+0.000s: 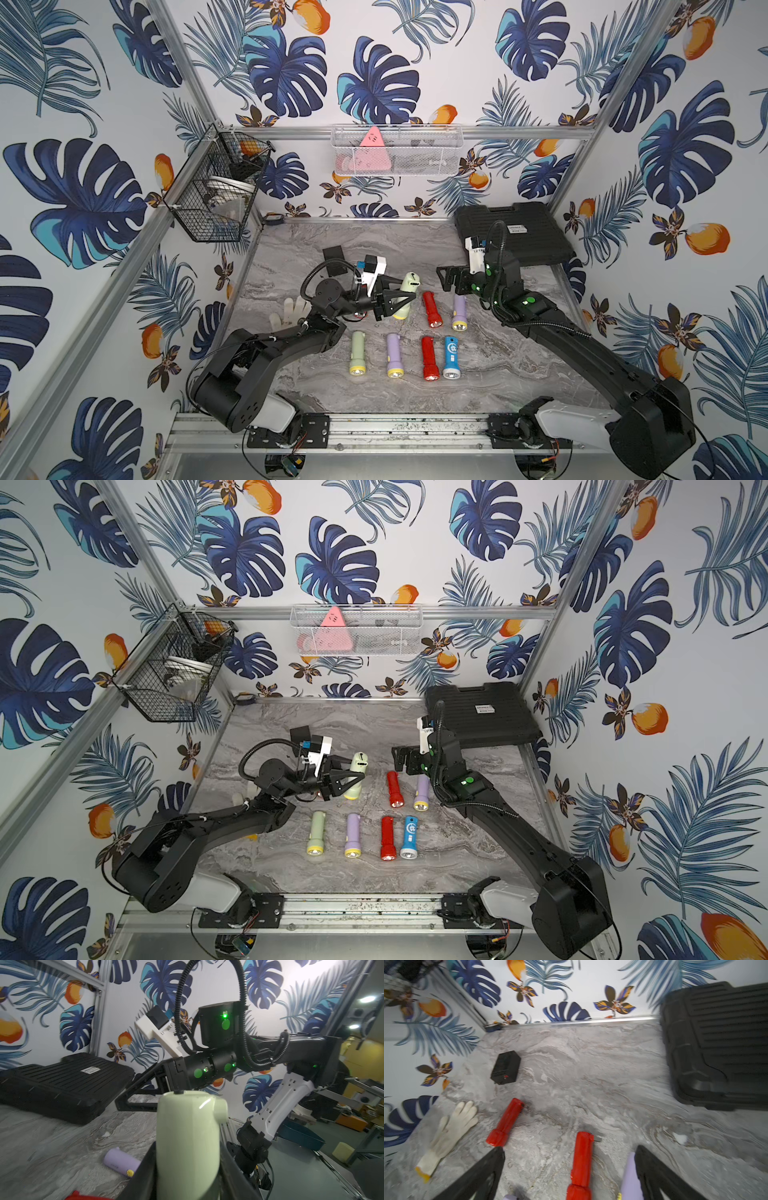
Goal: Close the plug at the bottom of the flashlight
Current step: Place the flashlight at the center of the board.
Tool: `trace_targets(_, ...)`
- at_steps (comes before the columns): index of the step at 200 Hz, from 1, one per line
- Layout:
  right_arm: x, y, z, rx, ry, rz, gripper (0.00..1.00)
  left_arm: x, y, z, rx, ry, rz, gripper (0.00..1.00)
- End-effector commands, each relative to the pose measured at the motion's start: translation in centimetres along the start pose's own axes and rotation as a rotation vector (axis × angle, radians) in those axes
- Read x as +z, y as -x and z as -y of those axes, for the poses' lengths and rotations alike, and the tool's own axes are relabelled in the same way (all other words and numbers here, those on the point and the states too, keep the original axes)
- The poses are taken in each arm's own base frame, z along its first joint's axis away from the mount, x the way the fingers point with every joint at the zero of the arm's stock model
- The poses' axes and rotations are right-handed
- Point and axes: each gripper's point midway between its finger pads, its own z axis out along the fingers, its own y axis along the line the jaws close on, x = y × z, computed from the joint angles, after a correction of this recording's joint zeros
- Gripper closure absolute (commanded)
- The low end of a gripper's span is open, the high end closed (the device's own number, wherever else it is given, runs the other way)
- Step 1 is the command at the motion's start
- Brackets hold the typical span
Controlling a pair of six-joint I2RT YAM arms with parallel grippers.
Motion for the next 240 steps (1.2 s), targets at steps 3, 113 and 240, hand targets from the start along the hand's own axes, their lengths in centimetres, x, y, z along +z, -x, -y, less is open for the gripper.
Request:
trace_targets(3,0.2,-1.2,3.4,0.066,-0.102,-0.042,0.0,-0.5,-2.9,-4.6,-0.015,0.267,-0.148,1.0)
trace_targets(113,1.1,-2.8,6.5,0.184,-0.12,-0.092,0.0,-5.6,-12.1,-14.7,-0.351,1.042,-0.661,1.0)
trace_targets(240,0.5,-2.3,6.6,0.183,-0.118,-0.061,0.0,-5.1,-18.3,-20.1,-0.371,1.226,-0.839,1.0)
